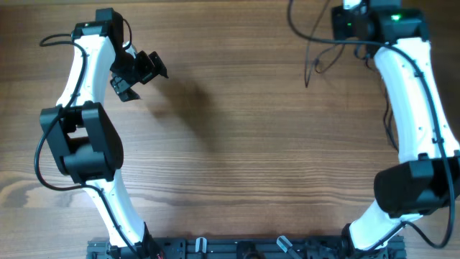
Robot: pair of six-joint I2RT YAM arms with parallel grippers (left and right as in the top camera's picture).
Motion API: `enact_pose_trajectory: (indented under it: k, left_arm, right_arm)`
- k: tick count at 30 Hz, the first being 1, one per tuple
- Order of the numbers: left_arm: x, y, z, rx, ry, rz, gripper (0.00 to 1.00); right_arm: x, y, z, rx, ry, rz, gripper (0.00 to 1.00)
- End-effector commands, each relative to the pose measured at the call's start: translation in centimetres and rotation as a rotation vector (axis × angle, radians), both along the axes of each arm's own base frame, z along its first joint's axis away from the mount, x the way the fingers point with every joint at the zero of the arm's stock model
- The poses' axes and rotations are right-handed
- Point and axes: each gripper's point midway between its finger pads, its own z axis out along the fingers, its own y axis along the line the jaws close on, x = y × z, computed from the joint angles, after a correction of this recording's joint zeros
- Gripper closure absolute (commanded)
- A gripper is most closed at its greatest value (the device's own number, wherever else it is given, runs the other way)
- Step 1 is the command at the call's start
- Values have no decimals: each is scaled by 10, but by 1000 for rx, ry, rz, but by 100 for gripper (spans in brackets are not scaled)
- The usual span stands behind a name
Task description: Untangle cables
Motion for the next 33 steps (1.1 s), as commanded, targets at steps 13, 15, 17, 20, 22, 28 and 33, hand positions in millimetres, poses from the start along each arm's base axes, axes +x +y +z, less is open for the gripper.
enact_pose_trajectory:
  k: [13, 15, 17, 20, 22, 28, 33]
  left_arm:
    - [5, -1, 12, -5, -34, 0, 0]
    - [5, -1, 12, -5, -34, 0, 0]
    - [5, -1, 12, -5, -35, 0, 0]
    - [5, -1, 12, -5, -34, 0, 0]
    - [5, -1, 12, -5, -35, 0, 0]
    - [5, -1, 12, -5, -34, 0, 0]
    - [5, -1, 12, -5, -34, 0, 0]
  right_arm:
    - [-24, -21, -186, 115, 523, -70, 96]
    - [-27, -22, -200, 113, 559, -74, 96]
    - [-28, -26, -206, 95, 573, -84, 96]
    - [-30, -33, -210, 75, 583, -101, 96]
    - [-30, -35, -211, 73, 583, -104, 96]
    - [-17, -49, -218, 41, 516, -137, 95]
    - [-19, -54, -231, 51, 509, -161, 92]
